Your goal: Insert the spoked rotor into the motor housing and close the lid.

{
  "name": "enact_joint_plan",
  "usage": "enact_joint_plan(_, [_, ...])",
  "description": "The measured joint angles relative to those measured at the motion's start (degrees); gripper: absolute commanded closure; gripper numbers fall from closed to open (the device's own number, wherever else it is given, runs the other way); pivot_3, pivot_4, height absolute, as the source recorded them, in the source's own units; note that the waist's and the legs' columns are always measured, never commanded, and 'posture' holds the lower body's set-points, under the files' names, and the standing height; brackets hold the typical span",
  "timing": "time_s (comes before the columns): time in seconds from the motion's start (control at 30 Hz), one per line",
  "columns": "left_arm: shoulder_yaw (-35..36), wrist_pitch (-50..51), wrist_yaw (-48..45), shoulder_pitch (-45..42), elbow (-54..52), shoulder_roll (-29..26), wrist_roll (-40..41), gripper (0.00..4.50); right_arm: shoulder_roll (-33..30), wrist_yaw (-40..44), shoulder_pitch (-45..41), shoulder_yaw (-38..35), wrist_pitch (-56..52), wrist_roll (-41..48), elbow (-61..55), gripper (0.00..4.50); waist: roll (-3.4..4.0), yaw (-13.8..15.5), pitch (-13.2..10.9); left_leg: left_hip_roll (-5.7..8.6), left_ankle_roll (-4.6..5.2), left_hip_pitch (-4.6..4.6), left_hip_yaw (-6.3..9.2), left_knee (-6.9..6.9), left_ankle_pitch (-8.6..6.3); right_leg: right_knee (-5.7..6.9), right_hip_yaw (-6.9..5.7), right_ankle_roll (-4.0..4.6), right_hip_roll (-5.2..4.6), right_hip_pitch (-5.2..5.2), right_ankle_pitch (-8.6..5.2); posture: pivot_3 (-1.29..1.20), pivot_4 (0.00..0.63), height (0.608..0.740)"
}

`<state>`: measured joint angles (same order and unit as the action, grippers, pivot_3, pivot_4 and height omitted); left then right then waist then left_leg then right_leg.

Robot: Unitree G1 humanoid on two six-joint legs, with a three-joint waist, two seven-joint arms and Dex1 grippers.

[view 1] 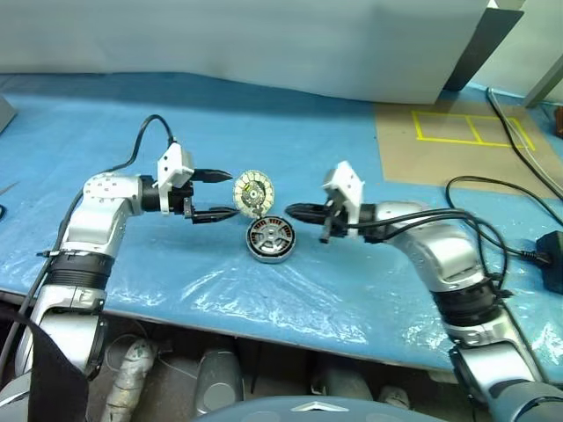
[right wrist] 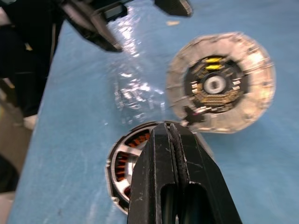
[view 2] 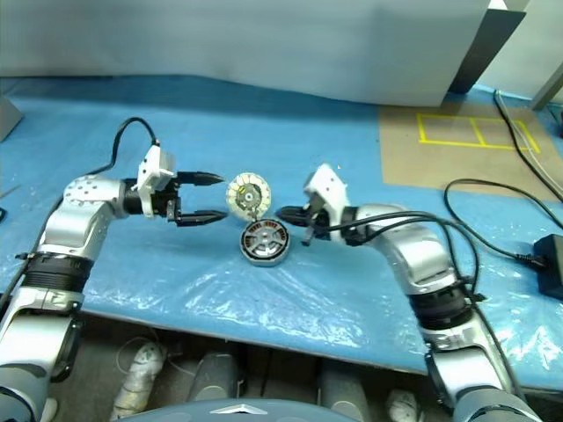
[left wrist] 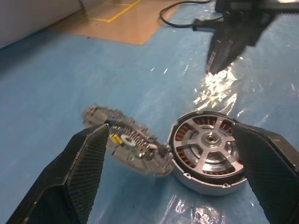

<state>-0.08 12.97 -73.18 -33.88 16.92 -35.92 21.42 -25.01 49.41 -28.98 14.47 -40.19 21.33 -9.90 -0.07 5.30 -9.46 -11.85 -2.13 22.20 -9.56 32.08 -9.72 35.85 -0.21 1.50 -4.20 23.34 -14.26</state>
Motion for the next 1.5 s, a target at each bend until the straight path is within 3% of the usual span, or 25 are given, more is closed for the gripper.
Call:
enact_joint_plan(0.3, [2.18,3.83,5.72,5.95,-5.16,-0.11,0.36,0.1,4.63,1.98,-4.19,3.33,4.9,-3.2,10.1,4.5,0.0,0.15,0.0,0.0,0.0,0.13,0.2,0.1,0.0,-0.01,-0.2,0.14,-0.05,-0.05,-0.08,0.0,0.15,0.74])
enact_joint_plan(0.6, [1.83,4.03,6.97,6.66,-8.11,-0.07,0.01,0.1,0.9,4.76,-3.96,10.67,19.25,-12.77,15.67,4.5,-0.04,0.03,0.07,0.02,0.0,-0.43,0.22,0.07,-0.01,-0.08,-0.15,0.16,-0.06,-0.58,-0.1,0.0,0.15,0.74])
enact_joint_plan(1.03, [-0.34,1.99,6.85,3.12,-3.21,1.38,-1.32,0.1,1.57,10.02,-1.51,4.98,4.61,-3.94,11.02,4.5,-0.04,-0.09,0.07,-0.02,0.03,0.0,0.2,0.08,0.02,-0.07,-0.17,0.0,0.0,-0.15,0.05,0.0,0.15,0.74])
enact_joint_plan(1.33, [-0.44,0.83,6.16,3.12,-2.31,1.41,-2.13,0.1,2.08,8.48,-3.49,10.23,14.83,-12.34,15.84,4.5,-0.04,-0.09,0.07,-0.03,0.01,-0.25,0.2,0.09,0.0,-0.1,-0.19,0.19,-0.04,-0.41,-0.08,0.0,0.15,0.74])
enact_joint_plan(1.5, [-0.44,0.63,6.11,3.38,-2.32,1.41,-2.37,0.1,1.78,9.77,-2.72,8.41,14.02,-10.99,15.68,4.5,-0.04,0.16,0.07,0.0,0.02,-0.36,0.19,0.14,0.0,-0.11,-0.16,0.19,-0.11,-0.58,-0.08,0.0,0.15,0.74])
